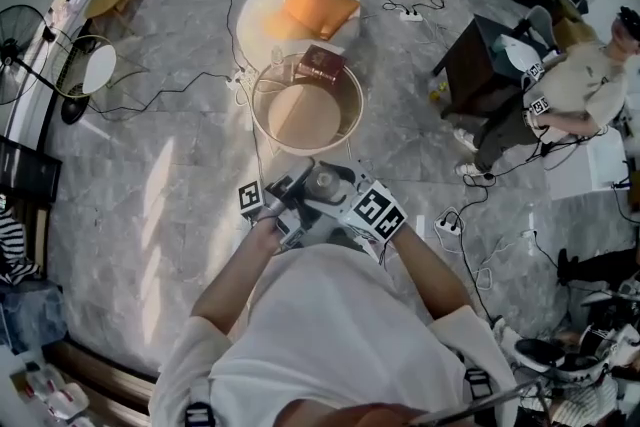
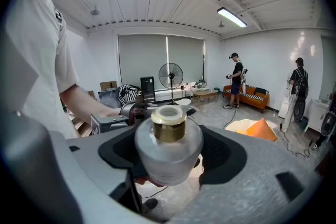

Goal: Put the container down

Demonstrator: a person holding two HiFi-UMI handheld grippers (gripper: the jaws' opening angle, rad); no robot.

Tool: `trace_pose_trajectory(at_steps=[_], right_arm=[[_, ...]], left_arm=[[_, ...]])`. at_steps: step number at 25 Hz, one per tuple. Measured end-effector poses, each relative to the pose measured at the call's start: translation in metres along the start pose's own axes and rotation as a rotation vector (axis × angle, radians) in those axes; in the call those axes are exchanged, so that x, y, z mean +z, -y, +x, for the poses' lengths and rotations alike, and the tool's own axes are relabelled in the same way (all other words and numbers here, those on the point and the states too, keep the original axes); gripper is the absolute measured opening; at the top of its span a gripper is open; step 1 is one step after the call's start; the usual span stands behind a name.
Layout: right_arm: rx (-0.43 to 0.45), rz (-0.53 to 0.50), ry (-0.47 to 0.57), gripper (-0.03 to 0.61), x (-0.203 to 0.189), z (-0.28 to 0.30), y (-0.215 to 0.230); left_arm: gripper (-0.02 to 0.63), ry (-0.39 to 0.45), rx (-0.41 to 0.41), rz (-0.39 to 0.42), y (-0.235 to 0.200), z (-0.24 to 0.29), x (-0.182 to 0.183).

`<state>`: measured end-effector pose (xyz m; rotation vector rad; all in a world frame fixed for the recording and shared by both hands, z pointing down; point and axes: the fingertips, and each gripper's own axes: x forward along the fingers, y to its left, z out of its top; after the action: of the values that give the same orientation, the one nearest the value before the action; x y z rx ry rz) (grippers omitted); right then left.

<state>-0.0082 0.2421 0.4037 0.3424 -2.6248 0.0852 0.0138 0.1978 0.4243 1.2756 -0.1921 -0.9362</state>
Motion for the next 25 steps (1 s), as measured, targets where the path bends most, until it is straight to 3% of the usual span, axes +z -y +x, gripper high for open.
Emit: trace_pose_trajectory(at_steps=[16,25], right_arm=[[-0.015,0.021,-0.007,0.335,0.000,0.008,0.000],[0.015,0.014,-0.005,0.335,0.000,0.019,0.041]], left_arm=[[0.311,-0.015,0.025,-0.014,-0.002,-0.005,0.007],[0.311,0.018,0.020,-0.014,-0.006,0.022,0.038]])
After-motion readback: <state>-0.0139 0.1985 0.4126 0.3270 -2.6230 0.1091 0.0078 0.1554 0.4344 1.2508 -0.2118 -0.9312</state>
